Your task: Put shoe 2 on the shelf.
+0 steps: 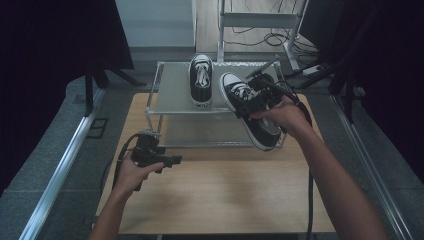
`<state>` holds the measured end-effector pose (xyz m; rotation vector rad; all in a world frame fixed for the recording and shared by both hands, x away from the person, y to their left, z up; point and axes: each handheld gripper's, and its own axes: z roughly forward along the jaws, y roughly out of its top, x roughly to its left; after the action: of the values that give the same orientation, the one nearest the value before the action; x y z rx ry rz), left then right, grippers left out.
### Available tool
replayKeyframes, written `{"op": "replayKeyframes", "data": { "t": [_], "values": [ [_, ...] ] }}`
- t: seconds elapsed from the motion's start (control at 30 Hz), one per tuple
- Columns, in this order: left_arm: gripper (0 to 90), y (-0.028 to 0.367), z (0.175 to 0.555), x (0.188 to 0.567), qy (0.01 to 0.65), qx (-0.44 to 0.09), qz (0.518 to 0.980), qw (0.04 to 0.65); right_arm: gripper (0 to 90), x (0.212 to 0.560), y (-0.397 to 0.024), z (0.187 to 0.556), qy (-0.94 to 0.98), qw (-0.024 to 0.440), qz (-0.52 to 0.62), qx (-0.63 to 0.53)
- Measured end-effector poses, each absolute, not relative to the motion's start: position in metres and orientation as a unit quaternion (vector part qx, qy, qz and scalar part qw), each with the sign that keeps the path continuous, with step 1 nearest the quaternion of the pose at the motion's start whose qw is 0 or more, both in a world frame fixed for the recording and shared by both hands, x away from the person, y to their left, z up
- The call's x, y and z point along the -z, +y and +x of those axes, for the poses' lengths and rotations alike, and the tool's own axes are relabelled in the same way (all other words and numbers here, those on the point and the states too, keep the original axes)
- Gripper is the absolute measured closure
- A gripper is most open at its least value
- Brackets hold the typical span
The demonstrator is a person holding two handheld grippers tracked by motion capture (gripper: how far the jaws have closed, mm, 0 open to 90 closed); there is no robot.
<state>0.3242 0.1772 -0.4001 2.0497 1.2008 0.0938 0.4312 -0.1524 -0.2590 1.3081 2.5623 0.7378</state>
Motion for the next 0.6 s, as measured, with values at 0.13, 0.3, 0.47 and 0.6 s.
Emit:
{"op": "replayKeyframes", "data": {
  "t": [0.13, 0.3, 0.47, 0.6],
  "values": [
    [22.1, 0.173, 0.322, 0.401, 0.463, -0.039, 0.802, 0.374, 10.8, 0.257, -0.146, 0.452, 0.85, 0.087, 0.461, -0.239],
    [22.1, 0.171, 0.317, 0.399, 0.456, -0.049, 0.806, 0.375, 10.8, 0.256, -0.135, 0.479, 0.832, 0.094, 0.497, -0.227],
    [22.1, 0.171, 0.312, 0.399, 0.452, -0.048, 0.804, 0.384, 10.7, 0.259, -0.121, 0.509, 0.801, 0.093, 0.549, -0.223],
    [22.1, 0.173, 0.308, 0.402, 0.454, -0.049, 0.801, 0.387, 10.7, 0.261, -0.115, 0.524, 0.789, 0.097, 0.569, -0.213]
  ]
}}
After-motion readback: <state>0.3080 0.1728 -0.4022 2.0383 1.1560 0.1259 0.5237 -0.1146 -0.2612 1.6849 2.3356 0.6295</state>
